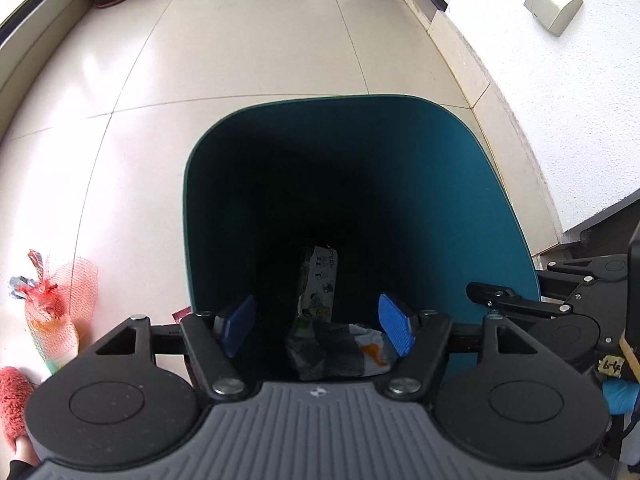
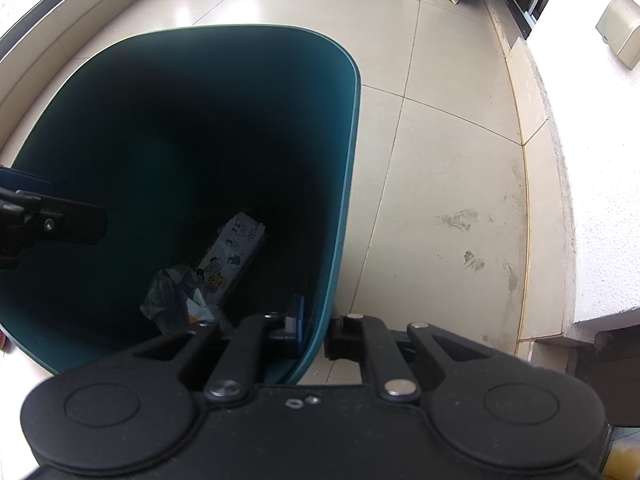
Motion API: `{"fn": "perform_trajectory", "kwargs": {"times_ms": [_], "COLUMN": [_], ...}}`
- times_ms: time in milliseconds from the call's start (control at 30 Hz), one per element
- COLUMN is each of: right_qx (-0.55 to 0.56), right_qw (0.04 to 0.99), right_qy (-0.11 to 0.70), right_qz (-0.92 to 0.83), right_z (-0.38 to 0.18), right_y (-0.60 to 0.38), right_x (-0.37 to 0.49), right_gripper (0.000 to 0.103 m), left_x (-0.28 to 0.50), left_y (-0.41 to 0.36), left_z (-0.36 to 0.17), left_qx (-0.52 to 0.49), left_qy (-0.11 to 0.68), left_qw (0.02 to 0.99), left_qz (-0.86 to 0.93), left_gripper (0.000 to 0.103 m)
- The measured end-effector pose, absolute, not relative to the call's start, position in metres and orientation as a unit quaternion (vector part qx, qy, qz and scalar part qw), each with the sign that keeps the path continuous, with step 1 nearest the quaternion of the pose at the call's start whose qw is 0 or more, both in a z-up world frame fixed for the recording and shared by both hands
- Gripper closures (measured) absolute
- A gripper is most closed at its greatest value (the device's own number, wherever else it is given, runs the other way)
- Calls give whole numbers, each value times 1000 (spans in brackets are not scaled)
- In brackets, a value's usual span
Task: Collect trash
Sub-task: 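Move the left tool down to the small red chip packet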
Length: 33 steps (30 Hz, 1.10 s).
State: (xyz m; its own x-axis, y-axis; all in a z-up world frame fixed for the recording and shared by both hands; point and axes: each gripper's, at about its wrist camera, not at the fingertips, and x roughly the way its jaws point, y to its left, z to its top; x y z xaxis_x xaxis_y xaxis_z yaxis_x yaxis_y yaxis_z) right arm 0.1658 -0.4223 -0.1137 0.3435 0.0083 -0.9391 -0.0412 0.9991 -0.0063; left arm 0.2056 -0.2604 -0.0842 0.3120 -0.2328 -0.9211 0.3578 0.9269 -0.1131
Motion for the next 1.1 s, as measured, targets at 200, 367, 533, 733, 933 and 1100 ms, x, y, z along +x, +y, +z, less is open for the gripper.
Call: {"fn": "perform_trajectory", "kwargs": {"times_ms": [200,367,533,733,933,1100], "right_qx": [-16,-18,-18,-18,-13,-11], "right_qw": [818,818,817,815,814,812], "right_qy": [575,575,576,579,581,584], "right_qz": [12,11,9,6,6,11], "right_z": [-114,-116,-117,-118,-119,-121], "right_y": [-420,-417,-416,-416,-417,-419], "right_x": [168,170,171,172,172,173], "right_gripper": [95,95,95,95,95,94], "left_x": [198,192,189,203,224,248], "left_y": [-239,-202,-164,-122,-102,-101], "left_z": [-60,-47,-44,-74,-145,-209], "left_qx": [44,13,-1,-13,-20,-43], "left_qy": [539,538,534,550,606,642], "left_qw": [821,823,830,826,785,760], "left_qz": [-184,-183,-161,-123,-123,-98], "left_gripper": [32,32,29,27,27,27]}}
